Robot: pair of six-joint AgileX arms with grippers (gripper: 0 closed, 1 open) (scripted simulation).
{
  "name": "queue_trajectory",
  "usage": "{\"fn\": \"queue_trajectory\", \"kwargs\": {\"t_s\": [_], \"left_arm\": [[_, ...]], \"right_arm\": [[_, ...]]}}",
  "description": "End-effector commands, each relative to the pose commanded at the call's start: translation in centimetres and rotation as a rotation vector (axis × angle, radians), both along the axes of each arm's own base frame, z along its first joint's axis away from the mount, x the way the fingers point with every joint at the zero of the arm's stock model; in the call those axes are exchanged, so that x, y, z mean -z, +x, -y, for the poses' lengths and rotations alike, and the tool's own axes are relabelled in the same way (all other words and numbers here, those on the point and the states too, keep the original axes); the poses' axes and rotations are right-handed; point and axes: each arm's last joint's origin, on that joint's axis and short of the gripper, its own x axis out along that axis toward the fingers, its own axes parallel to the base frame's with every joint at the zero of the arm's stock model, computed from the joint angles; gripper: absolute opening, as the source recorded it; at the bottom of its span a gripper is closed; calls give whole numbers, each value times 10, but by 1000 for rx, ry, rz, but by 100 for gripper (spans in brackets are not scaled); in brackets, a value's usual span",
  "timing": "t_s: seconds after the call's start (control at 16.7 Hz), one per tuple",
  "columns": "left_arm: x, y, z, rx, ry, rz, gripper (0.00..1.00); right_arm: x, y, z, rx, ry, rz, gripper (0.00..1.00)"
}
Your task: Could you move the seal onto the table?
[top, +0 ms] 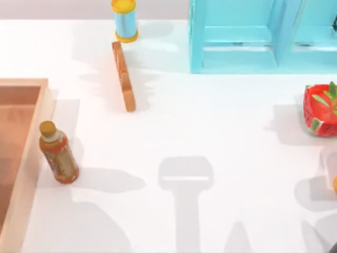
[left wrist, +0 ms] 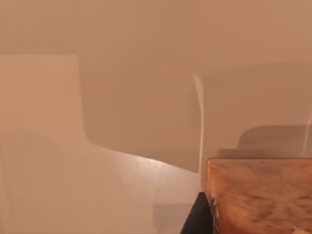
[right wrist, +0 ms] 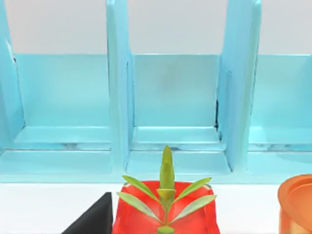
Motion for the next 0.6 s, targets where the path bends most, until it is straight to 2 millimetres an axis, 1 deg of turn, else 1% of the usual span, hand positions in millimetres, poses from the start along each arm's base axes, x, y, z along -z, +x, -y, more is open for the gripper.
{"fn": "queue_trajectory", "kwargs": {"t_s": [0.06,0.12,0.3,0.48,0.6], "left_arm": [[-9,2,2,14,7,22,0],[-21,5,5,35,18,56,0],[-77,9,23,112,57,188,0],[-131,4,51,158,72,283,0],[-158,-2,73,167,56,309,0]], "right_arm": [[0,0,0,0,0,0,100],[0,0,0,0,0,0,100],[0,0,0,0,0,0,100],[0,0,0,0,0,0,100],[0,0,0,0,0,0,100]]}}
